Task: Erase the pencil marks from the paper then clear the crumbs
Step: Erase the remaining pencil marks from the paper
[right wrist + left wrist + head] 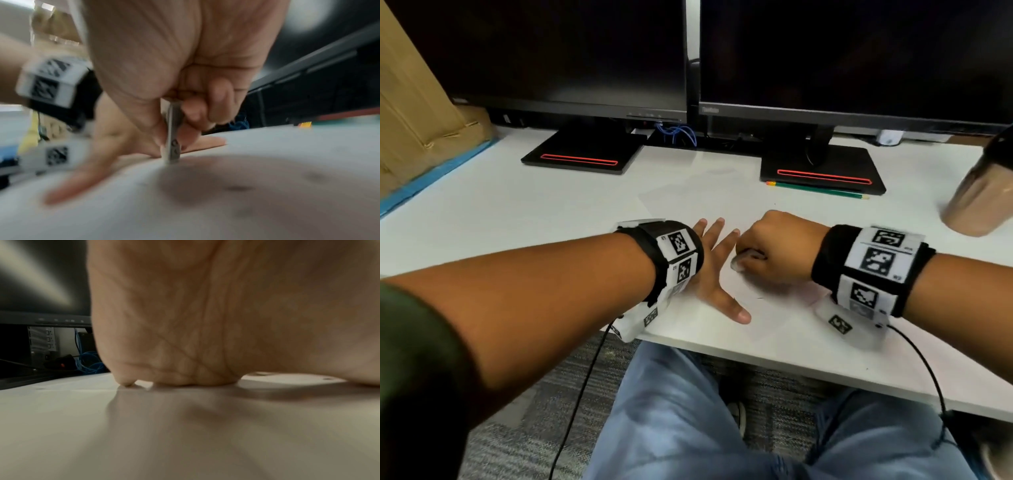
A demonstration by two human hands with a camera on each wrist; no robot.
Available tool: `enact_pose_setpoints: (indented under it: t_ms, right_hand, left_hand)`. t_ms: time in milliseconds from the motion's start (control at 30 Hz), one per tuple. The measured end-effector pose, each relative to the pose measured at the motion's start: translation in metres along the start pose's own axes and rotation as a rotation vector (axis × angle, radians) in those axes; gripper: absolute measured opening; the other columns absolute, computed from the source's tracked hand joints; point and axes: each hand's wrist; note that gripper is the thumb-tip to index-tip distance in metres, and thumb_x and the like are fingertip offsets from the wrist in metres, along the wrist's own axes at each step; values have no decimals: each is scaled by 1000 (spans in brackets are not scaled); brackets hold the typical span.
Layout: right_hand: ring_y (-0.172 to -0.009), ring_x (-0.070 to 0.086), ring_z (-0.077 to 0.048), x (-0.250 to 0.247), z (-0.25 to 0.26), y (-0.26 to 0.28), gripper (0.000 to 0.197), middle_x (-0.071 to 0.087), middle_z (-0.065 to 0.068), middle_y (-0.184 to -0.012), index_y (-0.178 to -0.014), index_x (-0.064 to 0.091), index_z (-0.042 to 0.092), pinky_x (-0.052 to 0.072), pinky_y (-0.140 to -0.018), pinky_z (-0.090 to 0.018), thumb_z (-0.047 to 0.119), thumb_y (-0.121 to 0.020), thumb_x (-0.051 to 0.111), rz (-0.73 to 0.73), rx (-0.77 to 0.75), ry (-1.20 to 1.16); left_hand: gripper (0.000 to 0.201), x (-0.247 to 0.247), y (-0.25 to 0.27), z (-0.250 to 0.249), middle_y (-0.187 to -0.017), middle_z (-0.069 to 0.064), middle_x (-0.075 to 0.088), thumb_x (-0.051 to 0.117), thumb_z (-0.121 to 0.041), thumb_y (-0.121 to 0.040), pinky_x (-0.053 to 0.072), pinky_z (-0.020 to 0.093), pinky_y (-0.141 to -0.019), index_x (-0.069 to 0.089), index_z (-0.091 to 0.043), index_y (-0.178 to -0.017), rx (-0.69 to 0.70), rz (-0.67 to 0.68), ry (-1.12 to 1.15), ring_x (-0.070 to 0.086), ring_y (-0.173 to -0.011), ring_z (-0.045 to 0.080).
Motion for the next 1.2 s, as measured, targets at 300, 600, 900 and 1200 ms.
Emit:
enact_pose_setpoints:
  t_ms: [300,600,900,1200]
  right_hand:
    - [-69,61,-13,0,1,-6,21,69,5,-73,-98,73,24,53,-70,-32,26,-90,54,28,6,-7]
    - [-61,56,-7,4,7,-2,20,65,9,-69,-97,73,24,50,-66,-28,26,-91,55,51,-62,-13]
    - [-55,54,-4,5,9,1,16,60,13,-56,-79,71,23,41,-57,-20,23,-89,57,60,-88,-55]
    - [-60,57,-8,4,7,11,18,69,6,-70,-89,75,19,37,-56,-11,23,-88,58,93,-129,-70]
  left_hand:
    - [142,-1,3,-2,-155,6,-41,58,-95,-52,-5,65,-117,-30,-37,-148,-4,5,-7,-31,-145,36]
    - [138,-4,4,-3,-155,7,-42,56,-94,-56,-5,64,-118,-26,-36,-150,1,25,-28,-32,-144,37]
    - [140,-3,3,-2,-156,8,-40,56,-94,-54,-4,63,-118,-26,-34,-150,3,8,-26,-30,-145,37]
    - [146,-5,5,-3,-156,7,-39,58,-95,-51,-4,63,-117,-32,-34,-148,-6,10,-31,-28,-146,36]
Point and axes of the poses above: each hand's wrist, its own y-axis away from the middle knuckle, its own x-axis out of the palm, z = x × y
